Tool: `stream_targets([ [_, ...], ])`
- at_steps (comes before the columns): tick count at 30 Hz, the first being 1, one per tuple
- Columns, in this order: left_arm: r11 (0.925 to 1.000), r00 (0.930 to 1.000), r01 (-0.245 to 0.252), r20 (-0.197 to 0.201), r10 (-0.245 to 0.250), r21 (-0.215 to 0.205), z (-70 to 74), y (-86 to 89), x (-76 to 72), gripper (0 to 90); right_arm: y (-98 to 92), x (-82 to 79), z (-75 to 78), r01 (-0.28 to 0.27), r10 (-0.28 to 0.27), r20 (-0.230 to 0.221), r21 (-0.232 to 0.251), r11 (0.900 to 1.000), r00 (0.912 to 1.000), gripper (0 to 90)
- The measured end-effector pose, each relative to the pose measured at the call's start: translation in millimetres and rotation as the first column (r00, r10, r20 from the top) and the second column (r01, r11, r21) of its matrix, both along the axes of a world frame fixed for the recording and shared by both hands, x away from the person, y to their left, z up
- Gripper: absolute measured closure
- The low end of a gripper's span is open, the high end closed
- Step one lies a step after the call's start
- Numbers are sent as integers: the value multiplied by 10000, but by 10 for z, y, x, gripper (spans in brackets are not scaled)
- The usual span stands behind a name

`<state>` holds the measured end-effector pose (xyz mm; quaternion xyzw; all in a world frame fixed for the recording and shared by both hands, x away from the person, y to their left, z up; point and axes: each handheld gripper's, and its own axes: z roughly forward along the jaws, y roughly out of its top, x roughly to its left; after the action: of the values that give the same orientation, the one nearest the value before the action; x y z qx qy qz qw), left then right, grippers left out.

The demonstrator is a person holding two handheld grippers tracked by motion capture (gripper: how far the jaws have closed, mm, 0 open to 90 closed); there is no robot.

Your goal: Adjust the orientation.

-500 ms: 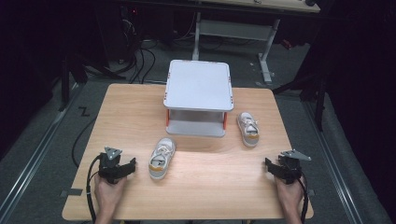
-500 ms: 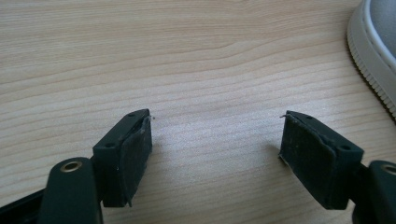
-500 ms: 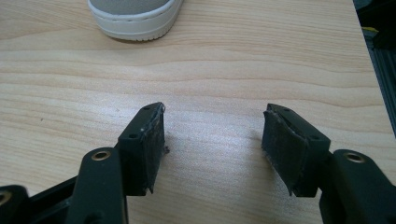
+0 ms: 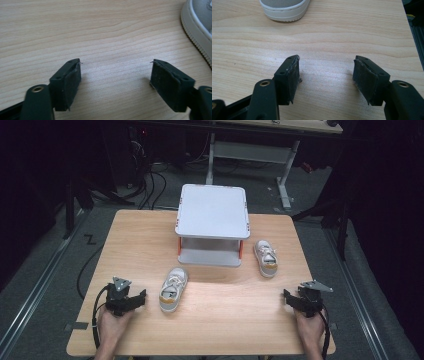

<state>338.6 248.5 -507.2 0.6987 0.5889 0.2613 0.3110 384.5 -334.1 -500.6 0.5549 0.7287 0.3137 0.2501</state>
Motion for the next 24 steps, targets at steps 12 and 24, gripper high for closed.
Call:
stream_targets([
  [12,9996,9996,281,41,-281,38,15,-24,-4,390,0,3,-1,-35,35,-7,-17,10000,10000,364],
  [24,9955,9971,749,205,-738,-577,142,-89,-57,416,-2,5,-1,-95,95,-2,-50,9999,10000,355],
])
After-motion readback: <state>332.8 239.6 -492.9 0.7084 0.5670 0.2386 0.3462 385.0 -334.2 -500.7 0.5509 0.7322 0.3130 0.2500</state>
